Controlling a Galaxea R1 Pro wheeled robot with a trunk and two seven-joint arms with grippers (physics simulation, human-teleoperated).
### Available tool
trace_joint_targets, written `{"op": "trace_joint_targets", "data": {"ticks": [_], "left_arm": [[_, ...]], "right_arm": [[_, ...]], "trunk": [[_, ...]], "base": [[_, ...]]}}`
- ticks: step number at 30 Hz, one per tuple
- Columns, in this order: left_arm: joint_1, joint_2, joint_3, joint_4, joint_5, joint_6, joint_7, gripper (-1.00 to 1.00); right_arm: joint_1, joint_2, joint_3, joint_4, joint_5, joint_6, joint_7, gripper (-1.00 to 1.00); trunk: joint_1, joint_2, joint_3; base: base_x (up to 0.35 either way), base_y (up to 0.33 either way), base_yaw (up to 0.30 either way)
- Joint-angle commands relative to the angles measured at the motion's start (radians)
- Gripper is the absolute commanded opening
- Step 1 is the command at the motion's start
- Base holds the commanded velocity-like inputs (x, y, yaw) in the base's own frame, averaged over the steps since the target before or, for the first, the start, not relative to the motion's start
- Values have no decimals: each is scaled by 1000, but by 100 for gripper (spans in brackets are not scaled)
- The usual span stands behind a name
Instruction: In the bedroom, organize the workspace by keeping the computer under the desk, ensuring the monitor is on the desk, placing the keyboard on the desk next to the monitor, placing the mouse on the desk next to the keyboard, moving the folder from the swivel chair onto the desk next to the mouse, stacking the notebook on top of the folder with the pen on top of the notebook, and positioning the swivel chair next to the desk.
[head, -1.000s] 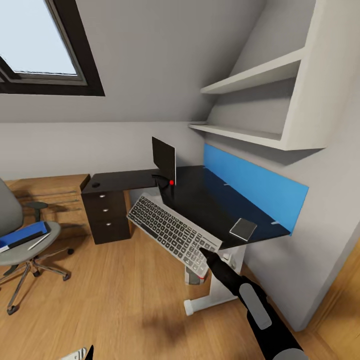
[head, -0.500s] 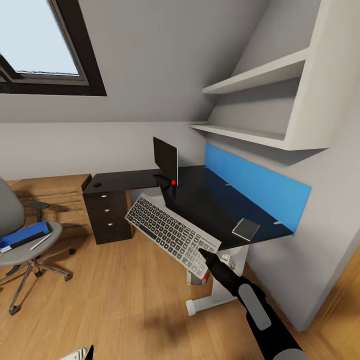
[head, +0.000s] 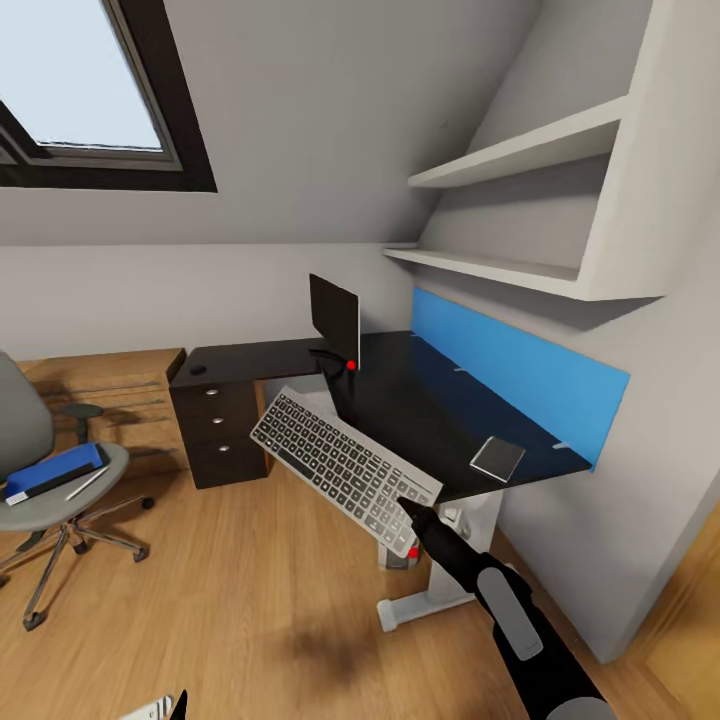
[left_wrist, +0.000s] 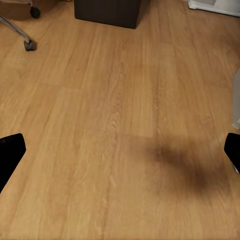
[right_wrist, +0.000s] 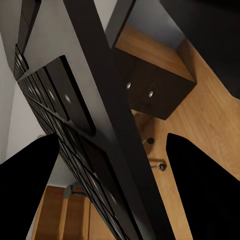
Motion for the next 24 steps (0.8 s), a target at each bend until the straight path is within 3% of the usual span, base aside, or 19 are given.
{"op": "trace_joint_targets", "data": {"ticks": [1, 4, 10, 16, 24], "left_arm": [[-1, 0, -7, 1, 11, -2, -6, 100], [-1, 0, -7, 1, 11, -3, -6, 100], [-1, -15, -7, 0, 11, -4, -6, 100], [-1, -17, -7, 0, 12, -4, -6, 100], [-1, -17, -7, 0, 12, -4, -6, 100]], "right_arm": [[-1, 0, -1, -1, -7, 5, 2, -100], [-1, 15, 2, -1, -4, -15, -5, -100], [-1, 17, 1, 4, -3, -95, -5, -100], [-1, 17, 2, 12, -2, -116, -5, -100], [-1, 17, 2, 25, -1, -186, -4, -100]], "trunk": [[0, -1, -1], [0, -1, -1], [0, -1, -1], [0, -1, -1], [0, -1, -4]], "base": [[0, 1, 6], [0, 0, 231], [0, 0, 274], [0, 9, 281], [0, 216, 279]]}}
